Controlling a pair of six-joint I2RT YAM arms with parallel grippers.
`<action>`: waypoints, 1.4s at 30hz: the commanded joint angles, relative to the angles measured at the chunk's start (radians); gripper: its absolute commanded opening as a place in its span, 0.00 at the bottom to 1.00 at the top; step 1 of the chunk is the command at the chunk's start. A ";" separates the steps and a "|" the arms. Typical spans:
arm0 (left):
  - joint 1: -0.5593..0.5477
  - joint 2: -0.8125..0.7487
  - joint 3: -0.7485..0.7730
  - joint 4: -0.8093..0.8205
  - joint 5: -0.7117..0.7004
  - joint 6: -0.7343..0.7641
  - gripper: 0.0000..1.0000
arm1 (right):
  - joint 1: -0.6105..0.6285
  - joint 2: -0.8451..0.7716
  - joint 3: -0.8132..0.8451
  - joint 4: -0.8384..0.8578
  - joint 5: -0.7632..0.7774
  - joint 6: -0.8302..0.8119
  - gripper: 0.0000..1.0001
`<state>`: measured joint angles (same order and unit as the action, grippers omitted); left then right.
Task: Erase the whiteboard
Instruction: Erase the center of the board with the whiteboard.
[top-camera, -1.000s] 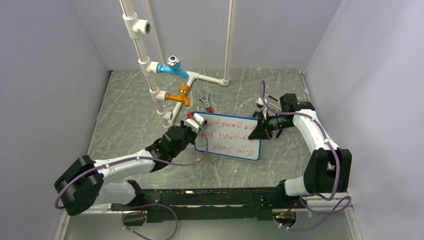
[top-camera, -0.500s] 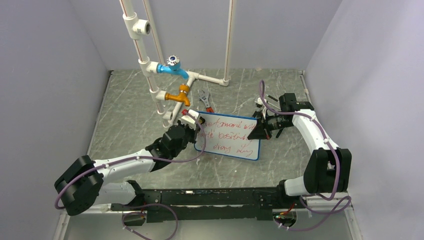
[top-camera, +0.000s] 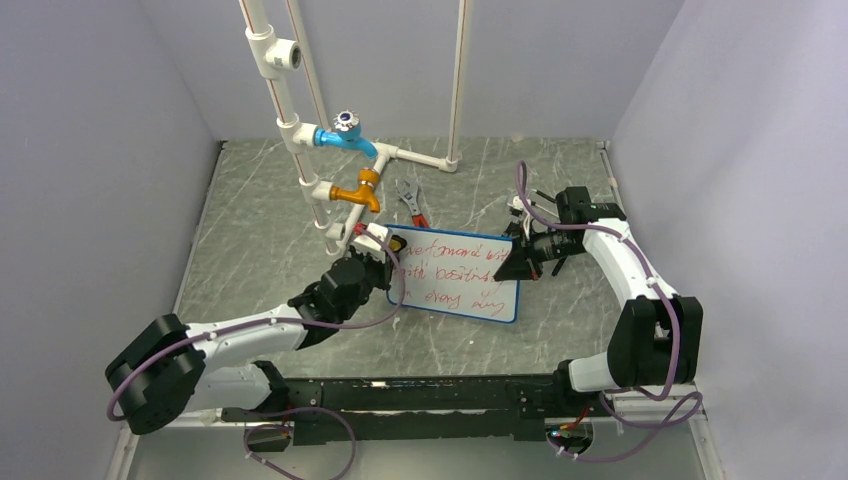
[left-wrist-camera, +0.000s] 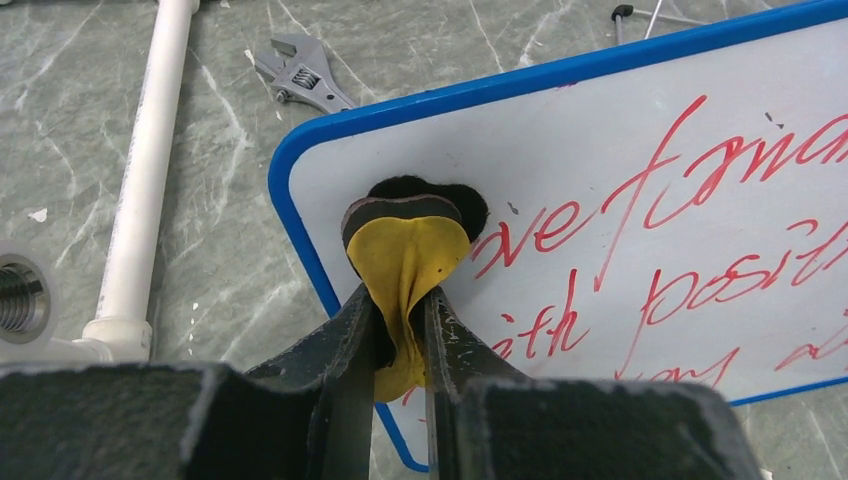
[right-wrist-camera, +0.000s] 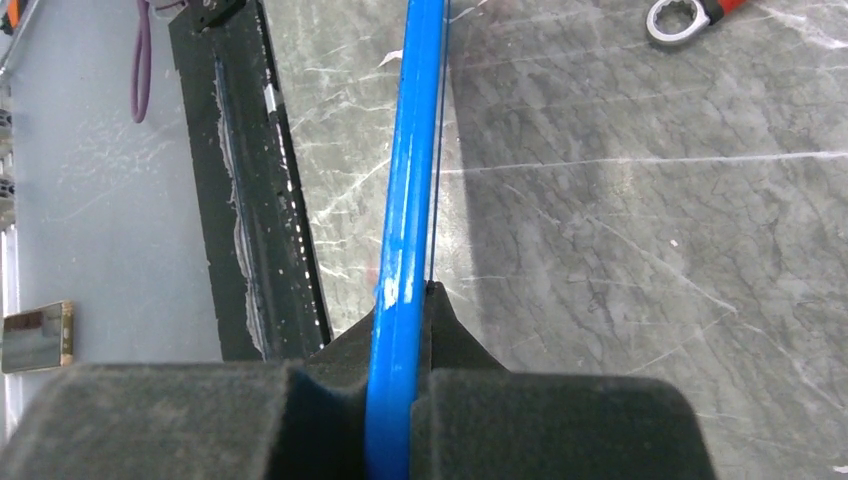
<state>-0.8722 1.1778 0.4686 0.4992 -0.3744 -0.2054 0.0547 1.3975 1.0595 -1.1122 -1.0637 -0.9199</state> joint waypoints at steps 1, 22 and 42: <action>-0.051 0.089 0.024 -0.001 0.003 -0.029 0.00 | 0.068 0.001 0.001 -0.157 -0.063 -0.101 0.00; -0.023 0.064 0.089 -0.089 -0.272 -0.086 0.00 | 0.073 -0.002 -0.001 -0.144 -0.060 -0.089 0.00; -0.096 0.119 0.099 0.148 -0.018 0.055 0.00 | 0.077 0.019 0.003 -0.139 -0.057 -0.081 0.00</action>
<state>-0.9527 1.2419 0.4740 0.5812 -0.4484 -0.1825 0.0708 1.4120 1.0615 -1.0924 -1.0637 -0.8955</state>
